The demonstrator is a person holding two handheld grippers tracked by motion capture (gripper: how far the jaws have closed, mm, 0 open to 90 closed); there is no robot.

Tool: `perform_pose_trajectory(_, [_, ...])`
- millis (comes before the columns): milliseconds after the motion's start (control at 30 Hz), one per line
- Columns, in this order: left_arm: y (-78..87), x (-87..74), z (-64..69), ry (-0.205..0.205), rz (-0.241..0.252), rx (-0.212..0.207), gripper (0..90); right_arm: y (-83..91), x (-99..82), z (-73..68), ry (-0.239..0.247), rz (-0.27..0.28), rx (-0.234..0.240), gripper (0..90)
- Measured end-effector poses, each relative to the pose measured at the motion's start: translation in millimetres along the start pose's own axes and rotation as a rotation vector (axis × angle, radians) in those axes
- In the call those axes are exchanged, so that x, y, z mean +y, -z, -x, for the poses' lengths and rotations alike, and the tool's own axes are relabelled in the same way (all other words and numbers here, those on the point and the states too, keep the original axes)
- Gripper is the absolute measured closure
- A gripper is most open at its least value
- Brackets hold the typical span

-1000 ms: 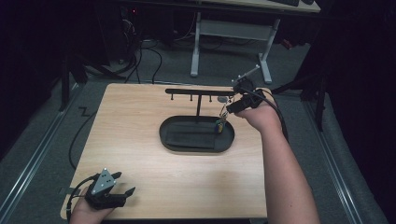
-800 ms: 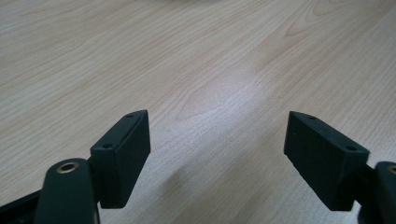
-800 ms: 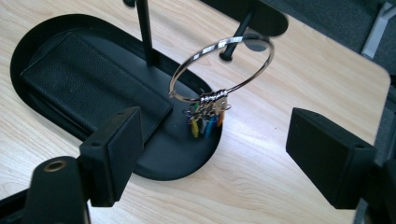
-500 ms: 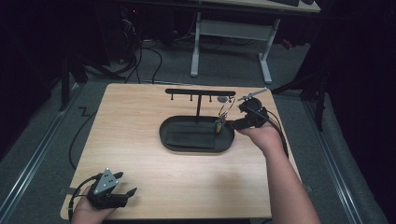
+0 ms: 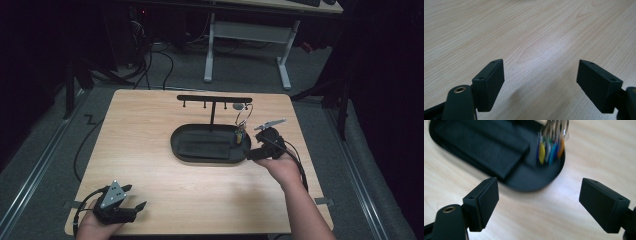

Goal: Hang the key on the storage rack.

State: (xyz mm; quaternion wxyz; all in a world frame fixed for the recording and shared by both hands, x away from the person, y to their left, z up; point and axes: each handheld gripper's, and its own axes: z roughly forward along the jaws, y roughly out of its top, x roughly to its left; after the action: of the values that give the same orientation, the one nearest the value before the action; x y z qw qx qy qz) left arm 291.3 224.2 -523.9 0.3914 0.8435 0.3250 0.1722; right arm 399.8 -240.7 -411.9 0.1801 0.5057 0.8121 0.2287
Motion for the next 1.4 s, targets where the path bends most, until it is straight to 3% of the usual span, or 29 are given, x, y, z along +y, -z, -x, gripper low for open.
perform_pose_trajectory(333, [-0.7, 0.6, 0.0, -0.004, 0.000, -0.004, 22.8, -6.1, -46.9, -19.1, 0.017, 0.069, 0.045, 17.7])
perform_pose_trajectory(633, [2.7, 3.9, 3.3, -0.011, 0.021, 0.000, 22.8, -13.2, -106.4, -53.3, 0.060, 0.163, 0.070, 19.9])
perform_pose_trajectory(733, [3.0, 4.2, 4.0, -0.013, 0.019, -0.001, 22.8, -14.8, -116.6, -57.4, 0.047, 0.181, 0.086, 19.8])
perform_pose_trajectory(833, [7.4, 5.7, 10.2, -0.021, 0.036, -0.002, 22.8, -9.4, -145.4, -65.0, 0.004, 0.248, 0.092, 19.7])
perform_pose_trajectory(867, [7.4, 5.7, 10.2, -0.021, 0.036, -0.002, 22.8, -9.4, -145.4, -65.0, 0.004, 0.248, 0.092, 19.7])
perform_pose_trajectory(900, [11.0, 5.9, 15.7, -0.031, 0.047, 0.001, 22.8, -1.8, -164.9, -67.9, -0.023, 0.300, 0.063, 23.6])
perform_pose_trajectory(1033, [12.5, 6.2, 20.5, -0.019, 0.063, 0.006, 22.9, 10.6, -177.9, -67.2, -0.026, 0.351, 0.044, 23.2])
perform_pose_trajectory(1133, [15.6, 5.4, 24.8, -0.011, 0.078, 0.026, 22.8, -1.0, -179.8, -61.3, -0.046, 0.300, 0.050, 22.3])
perform_pose_trajectory(1400, [24.1, 1.8, 22.5, -0.034, 0.091, 0.031, 22.8, -11.3, -168.0, -68.9, -0.022, 0.301, 0.078, 22.2])
